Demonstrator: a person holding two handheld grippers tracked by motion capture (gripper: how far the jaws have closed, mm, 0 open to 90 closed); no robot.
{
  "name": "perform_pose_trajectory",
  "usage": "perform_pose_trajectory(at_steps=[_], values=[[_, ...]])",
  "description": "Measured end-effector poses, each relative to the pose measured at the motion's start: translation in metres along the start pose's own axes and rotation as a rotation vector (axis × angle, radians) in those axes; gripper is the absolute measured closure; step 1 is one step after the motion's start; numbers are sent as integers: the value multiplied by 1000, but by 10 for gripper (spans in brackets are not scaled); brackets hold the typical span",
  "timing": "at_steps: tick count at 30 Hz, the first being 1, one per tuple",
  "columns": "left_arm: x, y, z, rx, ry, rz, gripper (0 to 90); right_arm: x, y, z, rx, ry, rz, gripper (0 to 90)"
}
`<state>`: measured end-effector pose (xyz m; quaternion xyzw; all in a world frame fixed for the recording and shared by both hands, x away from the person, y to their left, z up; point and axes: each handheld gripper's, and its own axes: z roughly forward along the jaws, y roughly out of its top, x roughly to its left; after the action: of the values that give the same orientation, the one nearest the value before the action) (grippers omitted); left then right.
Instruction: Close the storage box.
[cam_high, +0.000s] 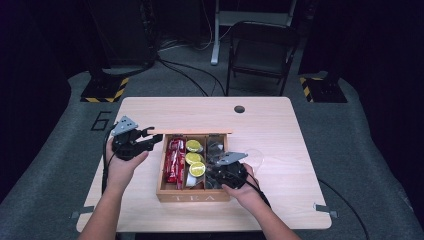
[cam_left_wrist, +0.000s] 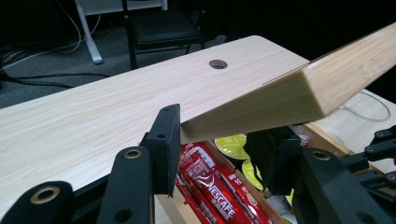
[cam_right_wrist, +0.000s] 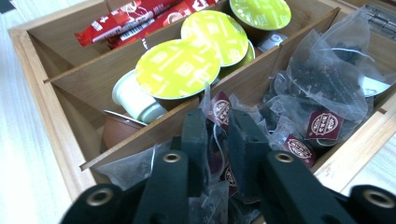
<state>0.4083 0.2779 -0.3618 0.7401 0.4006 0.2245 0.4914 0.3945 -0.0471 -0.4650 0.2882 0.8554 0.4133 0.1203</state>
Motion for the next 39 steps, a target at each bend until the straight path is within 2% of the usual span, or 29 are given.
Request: perform_pose_trajectory(at_steps=[3, 8, 21, 32, 39], values=[[0, 0, 0, 0, 0, 0, 557, -1, 0, -1, 0, 13, 1, 806], [0, 0, 0, 1, -1, 1, 557, 1, 0, -1, 5, 8, -11, 870], [0, 0, 0, 1, -1, 0, 556, 5, 5, -8, -29, -12, -50, 900], [0, 0, 0, 4, 1, 2, 557, 2, 14, -25, -74, -1, -42, 900], [0, 0, 0, 4, 0, 2, 557, -1, 19, -37, -85, 8, -4, 900]])
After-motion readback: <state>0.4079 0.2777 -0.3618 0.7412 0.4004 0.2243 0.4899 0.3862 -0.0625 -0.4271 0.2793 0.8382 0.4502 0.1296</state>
